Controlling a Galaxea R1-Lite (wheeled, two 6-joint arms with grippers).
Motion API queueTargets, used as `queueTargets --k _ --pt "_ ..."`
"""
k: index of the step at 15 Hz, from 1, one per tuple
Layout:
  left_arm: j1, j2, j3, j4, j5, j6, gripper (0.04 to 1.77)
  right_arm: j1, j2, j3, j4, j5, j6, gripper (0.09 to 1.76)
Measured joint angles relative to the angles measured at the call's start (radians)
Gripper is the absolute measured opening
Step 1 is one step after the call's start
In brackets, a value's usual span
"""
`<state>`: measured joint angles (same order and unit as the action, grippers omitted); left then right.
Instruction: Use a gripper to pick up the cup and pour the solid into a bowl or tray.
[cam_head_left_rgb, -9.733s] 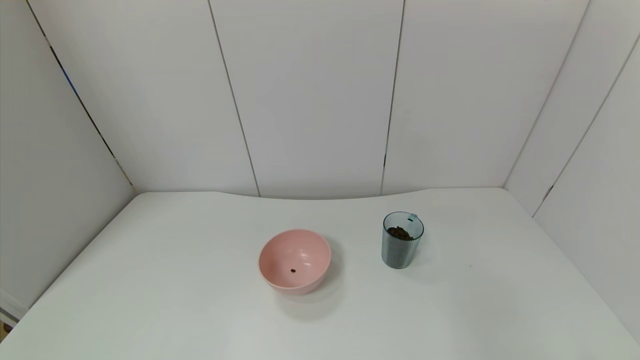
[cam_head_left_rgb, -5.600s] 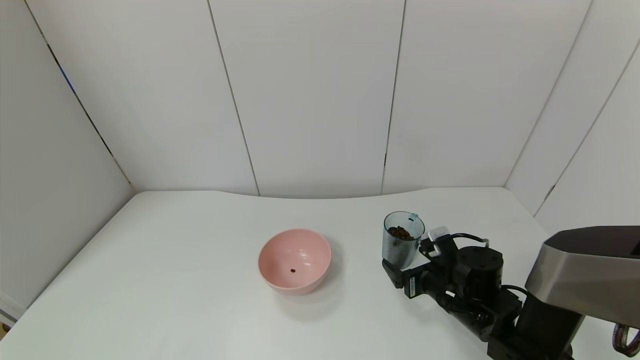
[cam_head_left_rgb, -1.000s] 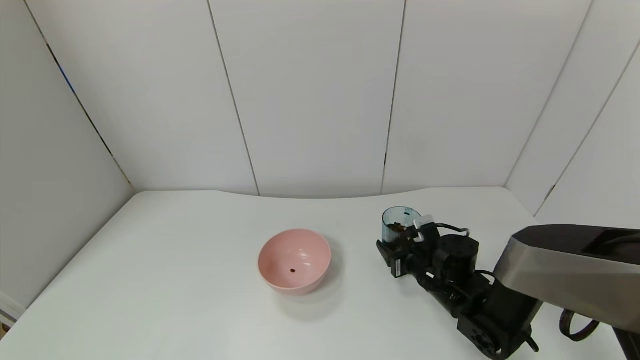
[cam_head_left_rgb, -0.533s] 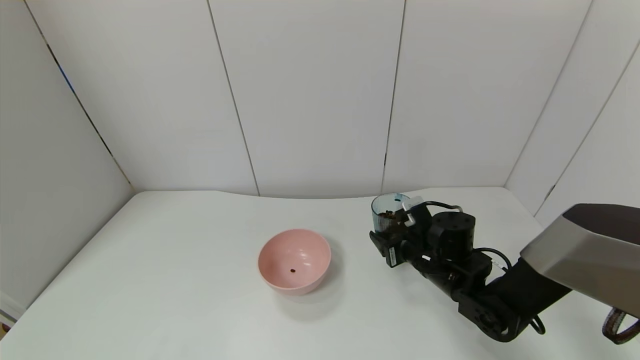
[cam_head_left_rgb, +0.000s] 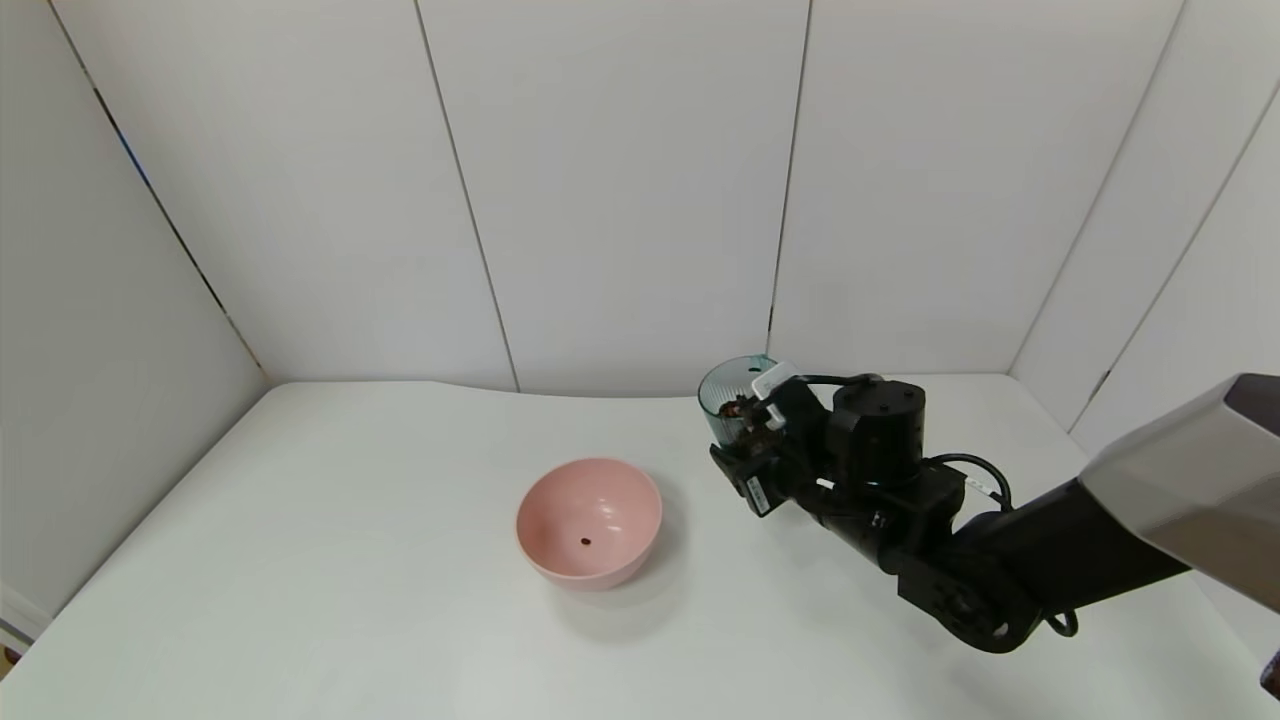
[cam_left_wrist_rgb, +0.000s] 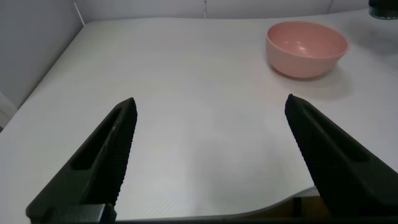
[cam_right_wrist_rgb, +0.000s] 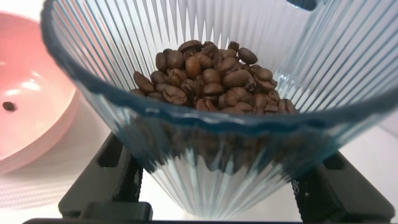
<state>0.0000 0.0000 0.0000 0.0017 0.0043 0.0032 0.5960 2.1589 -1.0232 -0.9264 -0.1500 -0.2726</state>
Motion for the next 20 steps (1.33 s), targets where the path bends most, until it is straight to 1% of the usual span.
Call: queueTargets --k 3,6,12,16,18,20 --pt "0.000 0.000 0.000 0.000 0.000 0.000 1.72 0.015 -0.006 -0.064 0.094 -0.026 -0.080 1.34" --pt "0.000 0.000 0.000 0.000 0.000 0.000 1.72 0.040 -0.013 -0.116 0.201 -0.039 -0.117 1.34" --pt "0.000 0.000 0.000 0.000 0.000 0.000 1.72 0.112 -0.018 -0.226 0.382 -0.114 -0.169 1.34" --pt "0.000 0.000 0.000 0.000 0.000 0.000 1.72 0.144 -0.015 -0.277 0.466 -0.172 -0.223 1.34" --pt "0.000 0.000 0.000 0.000 0.000 0.000 1.72 0.159 -0.010 -0.295 0.488 -0.180 -0.230 1.34" --pt "0.000 0.000 0.000 0.000 0.000 0.000 1.72 0.174 -0.003 -0.307 0.512 -0.220 -0.261 1.34"
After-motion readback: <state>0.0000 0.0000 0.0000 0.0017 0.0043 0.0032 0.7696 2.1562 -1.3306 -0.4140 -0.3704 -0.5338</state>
